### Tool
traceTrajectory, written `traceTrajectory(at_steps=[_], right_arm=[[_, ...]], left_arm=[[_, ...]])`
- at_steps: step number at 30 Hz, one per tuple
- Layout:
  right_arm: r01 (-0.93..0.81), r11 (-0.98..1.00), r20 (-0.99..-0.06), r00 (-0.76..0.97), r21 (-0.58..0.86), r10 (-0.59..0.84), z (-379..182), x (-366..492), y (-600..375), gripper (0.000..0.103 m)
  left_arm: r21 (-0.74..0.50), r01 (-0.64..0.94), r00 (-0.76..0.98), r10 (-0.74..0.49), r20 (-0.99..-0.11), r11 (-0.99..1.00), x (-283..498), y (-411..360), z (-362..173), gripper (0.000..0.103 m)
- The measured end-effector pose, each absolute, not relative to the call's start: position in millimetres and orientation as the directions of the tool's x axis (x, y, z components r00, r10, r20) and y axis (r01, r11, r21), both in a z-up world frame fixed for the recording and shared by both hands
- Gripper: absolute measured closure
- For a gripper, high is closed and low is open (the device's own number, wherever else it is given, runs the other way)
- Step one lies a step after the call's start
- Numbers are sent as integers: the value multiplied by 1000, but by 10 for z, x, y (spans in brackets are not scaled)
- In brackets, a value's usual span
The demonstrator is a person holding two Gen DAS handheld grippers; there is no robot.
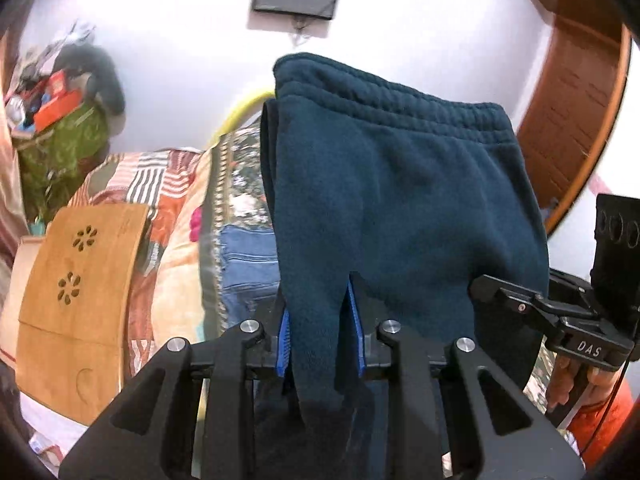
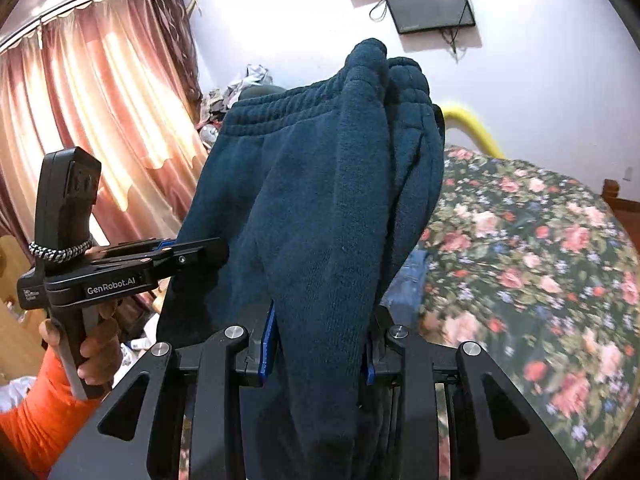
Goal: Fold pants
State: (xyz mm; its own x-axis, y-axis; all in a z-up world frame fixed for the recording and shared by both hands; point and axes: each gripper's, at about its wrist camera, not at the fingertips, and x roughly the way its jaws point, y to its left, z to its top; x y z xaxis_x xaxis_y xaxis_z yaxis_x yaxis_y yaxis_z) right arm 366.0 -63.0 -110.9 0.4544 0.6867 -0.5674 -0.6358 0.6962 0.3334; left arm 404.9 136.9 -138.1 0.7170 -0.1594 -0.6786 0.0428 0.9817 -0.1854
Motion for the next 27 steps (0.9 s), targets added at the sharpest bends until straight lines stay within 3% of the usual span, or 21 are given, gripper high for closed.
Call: traceTrajectory(at_steps=[2, 4, 6, 10, 13, 17, 27], right_arm=[[-635, 699, -589, 441, 328, 677, -1251, 3800, -477, 74], [-632, 705, -613, 428, 321, 663, -1383, 3948, -350, 74], [-632, 710, -640, 413, 311, 648, -1540, 4067, -217, 75], [-617, 739, -716, 384, 271, 583, -1988, 4405, 27, 81], [-586, 772, -775, 359, 248, 521, -2333, 4630, 70, 81], [-587, 774, -793, 341, 239, 504, -2482, 4690, -37, 81], [-562, 805, -824, 353, 191, 442, -2433, 4505, -204, 74]], left_arm=[[-185, 17, 711, -142, -689, 983, 4195, 1499, -1544, 83], [-199, 22, 705, -157, -692, 980, 4291, 1588, -1666, 95], [-229, 36, 685, -191, -703, 973, 4444, 1662, -1870, 95], [-164, -35, 607, -110, -787, 986, 4785, 1721, -2466, 95], [-235, -131, 508, -138, -850, 963, 5049, 1910, -3057, 95], [-335, -162, 448, -233, -863, 928, 5207, 1962, -3510, 92], [-180, -129, 465, -101, -880, 975, 5040, 1782, -3204, 89]])
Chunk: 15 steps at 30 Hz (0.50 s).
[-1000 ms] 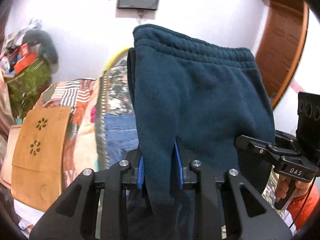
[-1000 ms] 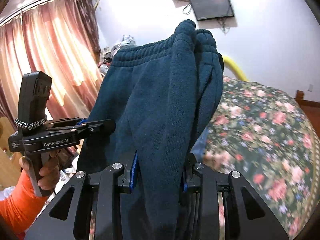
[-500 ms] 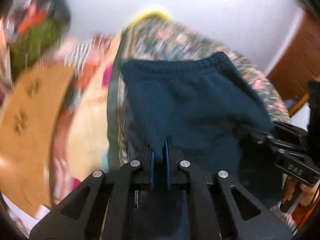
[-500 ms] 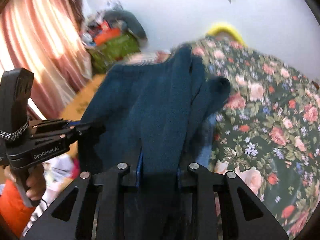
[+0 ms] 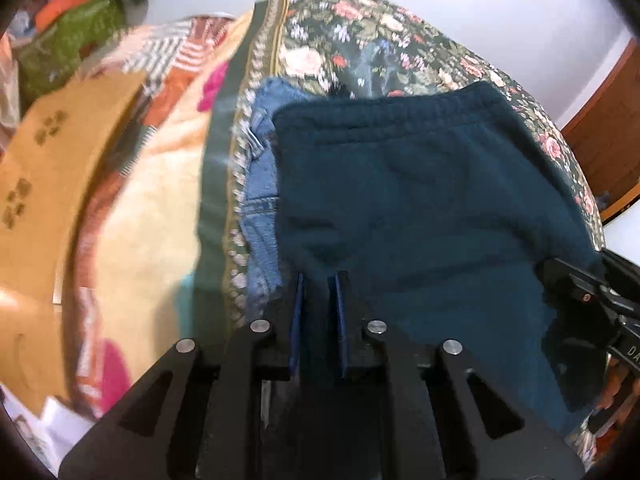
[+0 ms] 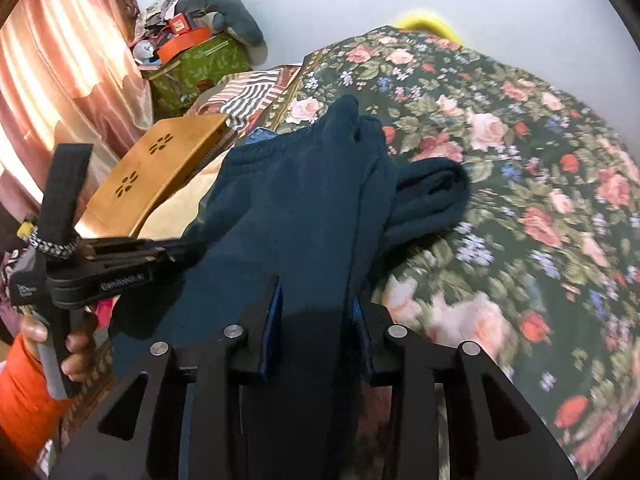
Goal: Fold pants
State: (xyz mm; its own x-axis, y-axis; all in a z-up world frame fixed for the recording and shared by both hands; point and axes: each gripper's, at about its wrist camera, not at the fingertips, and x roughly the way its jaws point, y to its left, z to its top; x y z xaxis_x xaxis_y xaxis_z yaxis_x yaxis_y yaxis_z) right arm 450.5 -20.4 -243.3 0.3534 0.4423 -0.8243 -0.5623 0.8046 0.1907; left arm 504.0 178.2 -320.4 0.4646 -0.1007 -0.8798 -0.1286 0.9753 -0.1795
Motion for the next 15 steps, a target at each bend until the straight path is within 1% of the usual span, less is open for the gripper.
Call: traceTrajectory(at_steps=[3, 5, 7, 9, 11, 13, 15], right_arm=[[-569, 814, -827, 400, 115, 396, -2203, 4333, -255, 74], [-576, 813, -812, 432, 86, 393, -1980, 4178, -308, 74], [-582, 809, -778, 467, 87, 420, -1676, 3982, -385, 74], [-585, 806, -738, 503, 92, 450, -1391, 3789, -456, 74], [-593, 800, -695, 537, 91, 477, -1131, 3611, -513, 74], [-603, 793, -645, 570, 92, 508, -839, 3381, -566, 74], [-598, 797, -585, 616, 87, 527, -585, 3159, -593, 74]], left_arm=[[-119, -120, 496, -44, -867, 986, 4851, 1769, -2923, 84], [-91, -105, 535, -21, -845, 990, 4667, 1725, -2653, 80], [-65, -89, 587, 0, -810, 994, 4443, 1656, -2317, 73], [-52, -78, 651, 11, -759, 996, 4189, 1576, -1952, 61], [-48, -69, 699, 14, -715, 996, 3980, 1501, -1666, 56], [-49, -54, 754, 9, -657, 997, 3666, 1394, -1294, 55], [-62, -40, 803, -5, -596, 997, 3353, 1298, -967, 48]])
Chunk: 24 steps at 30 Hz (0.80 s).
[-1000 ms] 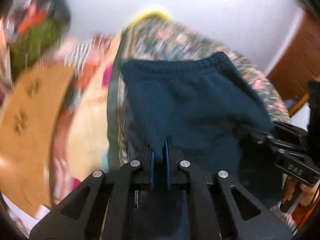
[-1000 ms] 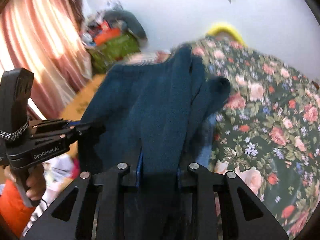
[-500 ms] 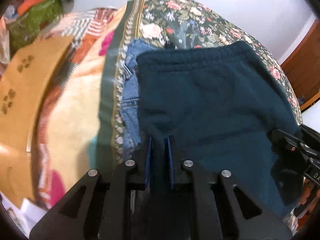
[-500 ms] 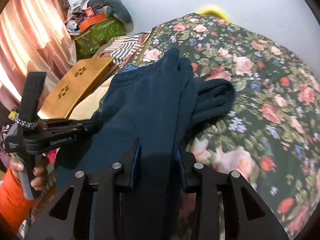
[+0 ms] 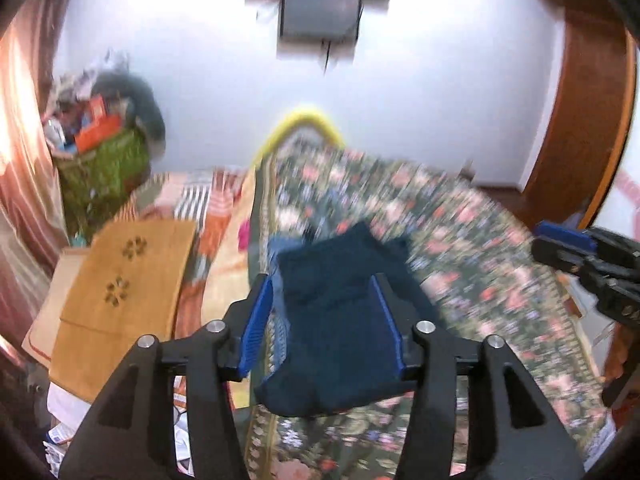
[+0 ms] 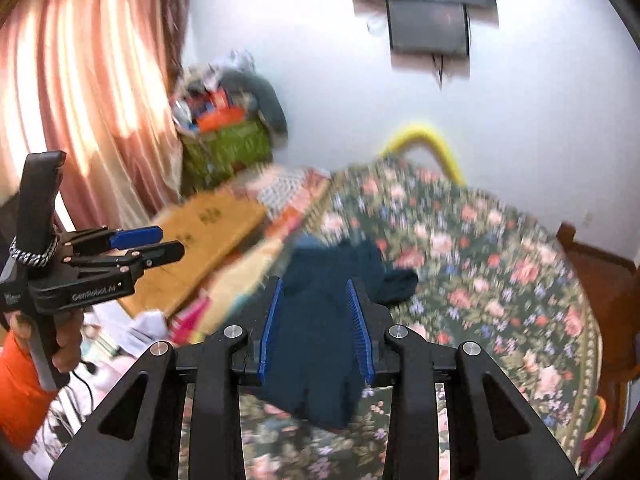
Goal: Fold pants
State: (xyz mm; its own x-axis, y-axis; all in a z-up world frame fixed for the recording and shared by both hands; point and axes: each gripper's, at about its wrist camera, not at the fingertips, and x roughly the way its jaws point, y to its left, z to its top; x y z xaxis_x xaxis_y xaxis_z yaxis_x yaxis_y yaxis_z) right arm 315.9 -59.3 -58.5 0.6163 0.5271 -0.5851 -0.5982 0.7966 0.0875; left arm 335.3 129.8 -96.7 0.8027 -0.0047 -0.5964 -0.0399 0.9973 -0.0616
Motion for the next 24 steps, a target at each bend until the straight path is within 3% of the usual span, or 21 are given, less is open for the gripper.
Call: traceTrajectory(at_steps=[5, 13, 15, 17, 21, 24], right_arm=[[-628, 778, -450, 688, 24, 569, -37, 2454, -676, 74], [-652, 758, -254, 735, -14, 628, 419, 1433, -862, 74], [-654, 756, -221, 742, -31, 633, 445, 1217, -882, 73], [-652, 757, -203, 747, -38, 633, 443, 1078, -912, 65], [-632, 773, -167, 768, -49, 618, 410, 894, -907, 40], [-615, 788, -158, 783, -44, 602, 373, 843, -901, 25]], left_arm=[[-52, -30, 897, 4, -443, 998, 2568, 1018, -364, 41], [-23, -57, 967, 49, -250, 998, 1475, 662, 100, 30], [-6, -69, 975, 66, -212, 998, 1249, 574, 138, 22], [4, -80, 981, 80, -176, 997, 1063, 500, 152, 15], [9, -100, 984, 100, -145, 995, 832, 416, 151, 4], [-10, -102, 985, 100, -142, 995, 738, 429, 143, 1]])
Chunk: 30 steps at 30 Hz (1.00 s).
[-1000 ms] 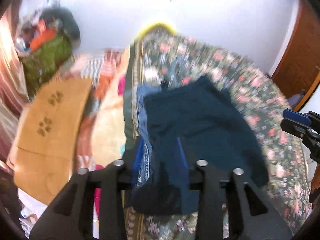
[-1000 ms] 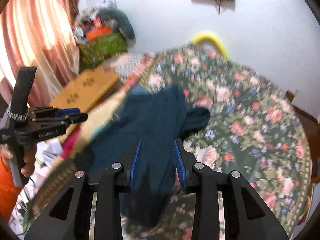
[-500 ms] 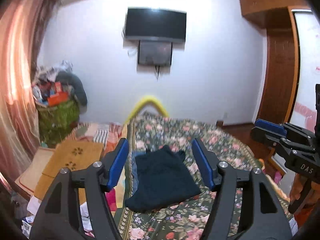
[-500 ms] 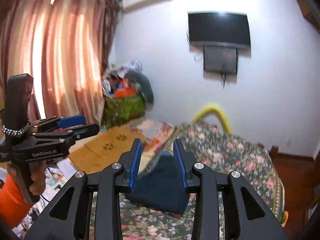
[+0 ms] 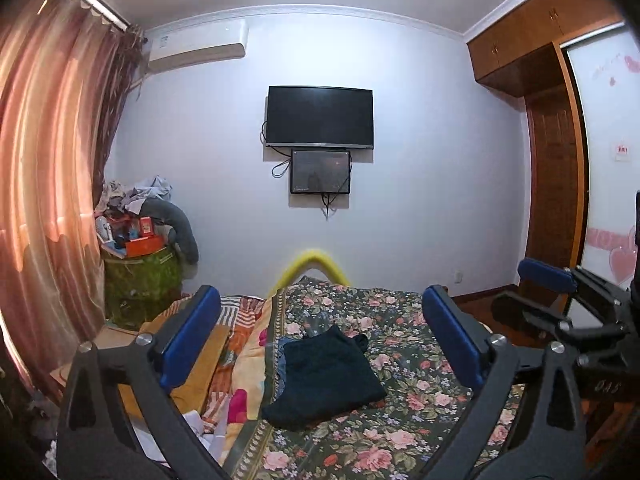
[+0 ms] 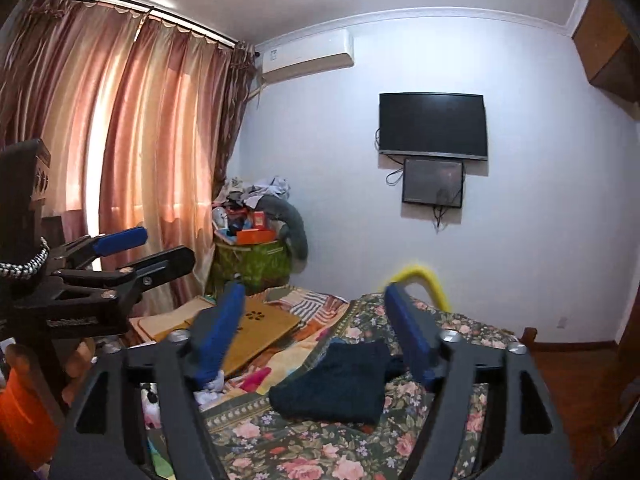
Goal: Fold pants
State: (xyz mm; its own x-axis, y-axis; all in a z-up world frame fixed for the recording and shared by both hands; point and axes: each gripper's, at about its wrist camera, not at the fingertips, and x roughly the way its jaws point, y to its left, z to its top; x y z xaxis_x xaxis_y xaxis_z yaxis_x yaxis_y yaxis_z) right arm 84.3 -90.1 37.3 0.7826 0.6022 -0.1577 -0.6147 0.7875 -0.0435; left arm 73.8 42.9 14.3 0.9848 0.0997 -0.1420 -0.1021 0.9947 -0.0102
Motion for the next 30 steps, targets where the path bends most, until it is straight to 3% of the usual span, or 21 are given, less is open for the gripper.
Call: traceTrajectory(at_steps=[5, 30], right_arm=[[-591, 807, -151, 798, -7, 583, 346, 821, -943, 0], [-556, 831, -191, 815, 5, 547, 179, 732, -1031, 0]], left_arm=[[-15, -123, 981, 119, -151, 992, 676, 451, 108, 1], [-10, -108, 975, 104, -198, 994, 740, 441, -98, 0]])
